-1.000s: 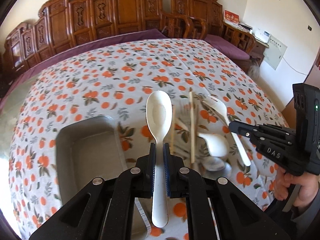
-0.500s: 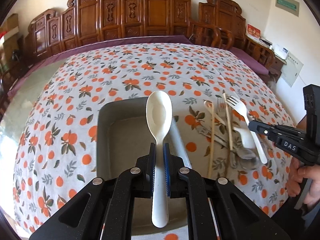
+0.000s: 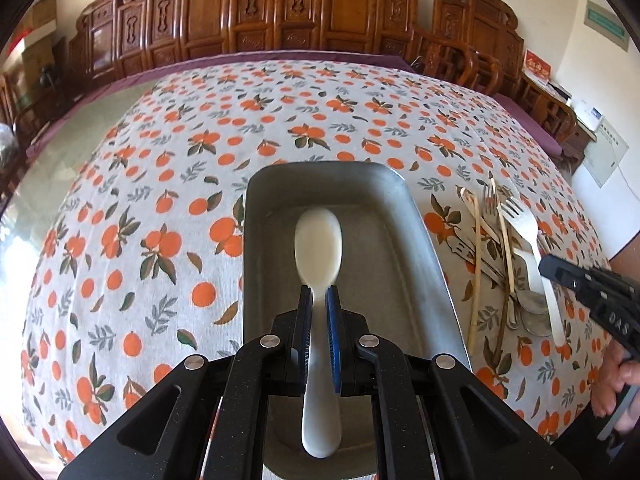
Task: Organize utensils
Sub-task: 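Carry the spoon into the tray and open the left tool while the right tool brings the fork over, then lower the white fork into the tray beside the spoon and open the right tool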
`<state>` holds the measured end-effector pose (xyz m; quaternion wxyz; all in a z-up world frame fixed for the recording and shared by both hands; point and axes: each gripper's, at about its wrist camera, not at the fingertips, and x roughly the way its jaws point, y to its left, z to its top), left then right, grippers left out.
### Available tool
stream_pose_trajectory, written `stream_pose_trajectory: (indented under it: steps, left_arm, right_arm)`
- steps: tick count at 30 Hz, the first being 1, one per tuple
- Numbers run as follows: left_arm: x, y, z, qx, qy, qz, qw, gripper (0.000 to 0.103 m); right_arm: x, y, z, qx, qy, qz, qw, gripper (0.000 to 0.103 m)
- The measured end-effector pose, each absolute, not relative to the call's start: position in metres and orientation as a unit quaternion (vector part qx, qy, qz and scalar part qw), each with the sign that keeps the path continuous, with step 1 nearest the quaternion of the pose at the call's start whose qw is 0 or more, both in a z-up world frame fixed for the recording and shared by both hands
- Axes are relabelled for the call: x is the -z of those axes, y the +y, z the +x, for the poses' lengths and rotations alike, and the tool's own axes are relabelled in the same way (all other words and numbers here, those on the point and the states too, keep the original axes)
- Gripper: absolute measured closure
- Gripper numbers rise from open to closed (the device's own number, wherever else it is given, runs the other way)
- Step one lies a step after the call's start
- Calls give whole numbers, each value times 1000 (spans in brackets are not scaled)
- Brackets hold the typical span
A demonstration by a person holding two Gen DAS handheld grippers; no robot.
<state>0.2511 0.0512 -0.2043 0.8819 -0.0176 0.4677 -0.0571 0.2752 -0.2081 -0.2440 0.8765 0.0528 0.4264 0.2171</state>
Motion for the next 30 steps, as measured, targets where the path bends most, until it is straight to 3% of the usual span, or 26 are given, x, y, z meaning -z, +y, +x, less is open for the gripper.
stream_pose_trajectory:
  steps: [17,30]
  left_arm:
    - [170,74,246,48,417,-16,908,96]
    - [164,97,245,34,407,-33,912,96]
  right_arm:
    - [205,-142,262,-263,404,48,875,99]
    - [228,-78,290,-272,433,64,857,99]
